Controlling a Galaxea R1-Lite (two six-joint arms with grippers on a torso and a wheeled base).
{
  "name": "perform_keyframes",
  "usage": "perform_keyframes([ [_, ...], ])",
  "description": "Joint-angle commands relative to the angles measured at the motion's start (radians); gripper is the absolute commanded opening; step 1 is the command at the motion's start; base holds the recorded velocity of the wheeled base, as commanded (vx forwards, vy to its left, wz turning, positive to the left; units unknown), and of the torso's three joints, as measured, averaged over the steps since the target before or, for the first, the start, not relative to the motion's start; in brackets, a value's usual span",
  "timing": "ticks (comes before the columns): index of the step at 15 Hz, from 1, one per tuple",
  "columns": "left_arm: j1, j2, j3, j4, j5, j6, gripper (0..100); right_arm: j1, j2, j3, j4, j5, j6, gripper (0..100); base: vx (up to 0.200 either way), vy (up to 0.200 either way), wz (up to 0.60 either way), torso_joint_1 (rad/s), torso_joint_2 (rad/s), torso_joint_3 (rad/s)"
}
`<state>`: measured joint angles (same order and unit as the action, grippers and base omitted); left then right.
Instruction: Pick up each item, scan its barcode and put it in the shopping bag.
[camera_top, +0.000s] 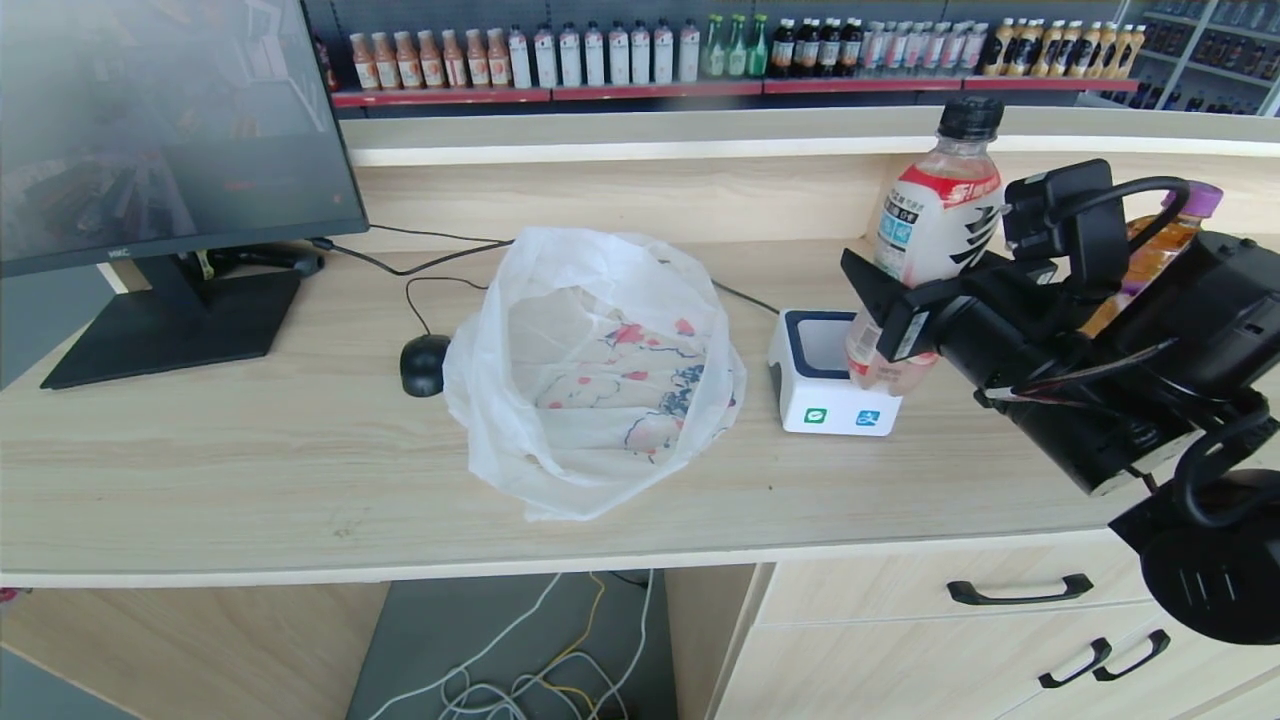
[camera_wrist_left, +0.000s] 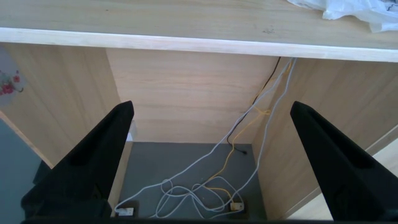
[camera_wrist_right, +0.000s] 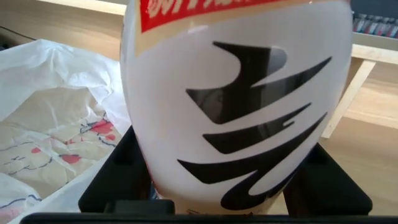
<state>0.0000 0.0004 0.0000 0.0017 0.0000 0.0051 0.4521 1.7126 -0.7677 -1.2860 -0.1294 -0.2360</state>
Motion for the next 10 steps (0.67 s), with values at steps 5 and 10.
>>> perform_keyframes([
  [5,0.002,0.001,0.000,0.000,0.000,-0.004,100,0.002,-0.005,0.031,-0.013,0.001,0.003,0,0.000,0.200,0.00,0.000,0.00,0.002],
  [10,0.000,0.001,-0.002,0.000,0.000,-0.005,100,0.002,-0.001,0.051,-0.029,0.004,0.003,0,0.000,0.200,0.00,0.003,0.01,0.002],
])
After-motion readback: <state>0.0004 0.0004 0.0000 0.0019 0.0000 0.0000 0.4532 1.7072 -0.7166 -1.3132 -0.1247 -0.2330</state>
